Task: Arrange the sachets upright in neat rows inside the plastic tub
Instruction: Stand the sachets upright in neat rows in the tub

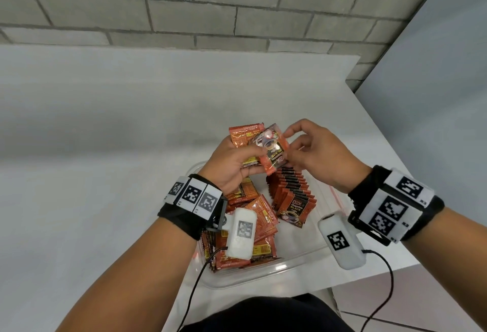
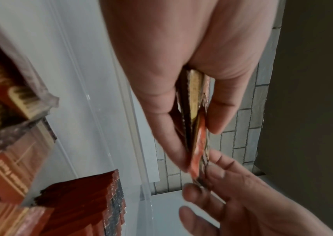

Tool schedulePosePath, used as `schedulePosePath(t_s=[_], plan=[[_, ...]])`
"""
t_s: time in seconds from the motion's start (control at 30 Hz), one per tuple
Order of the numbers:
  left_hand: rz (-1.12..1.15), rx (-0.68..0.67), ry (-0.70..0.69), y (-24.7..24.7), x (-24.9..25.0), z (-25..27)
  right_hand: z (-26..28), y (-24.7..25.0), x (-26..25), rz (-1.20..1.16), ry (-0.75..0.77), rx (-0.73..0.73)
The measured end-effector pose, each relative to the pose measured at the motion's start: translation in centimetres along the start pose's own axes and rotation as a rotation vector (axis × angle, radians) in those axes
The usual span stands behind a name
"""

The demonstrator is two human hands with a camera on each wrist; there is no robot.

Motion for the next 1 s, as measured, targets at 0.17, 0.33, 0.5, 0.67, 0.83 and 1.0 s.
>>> schedulePosePath(t_s=[0.17, 0.33, 0.5, 0.67, 0.83, 1.0], plan=[[-0.036, -0.039, 0.010, -0.3, -0.1, 0.0, -0.2, 0.0, -1.7, 0.025, 0.124, 0.034], [-0.045, 0.000, -0.005, 0.0, 0.0, 0.0, 0.4, -0.1, 0.3, -0.137, -0.081, 0.033], [-0.005, 0.056, 0.008, 0.6, 0.0, -0.2, 1.5, 1.8, 0.0, -0.060, 0.005, 0.037], [-0.004, 0.066, 0.022, 0.8, -0.2, -0.2, 3.8, 1.6, 1.5, 0.349, 0.082, -0.064], [-0.014, 0.058, 0.023, 0.6, -0.1, -0.2, 4.5, 0.0, 4.2, 0.631, -0.031, -0.236], [-0.022, 0.058, 0.026, 0.6, -0.1, -0.1, 4.2, -2.5, 6.6, 0.877, -0.081, -0.355]])
Point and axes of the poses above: each hand's wrist, its own z-axis away from the middle knuckle, its own y-axis out of the back of the hand, x = y × z, the point moved 8 cm from there along -z, towards the middle knuckle, and after that the axes turned 10 degrees about -z, right-handed, at the moved point
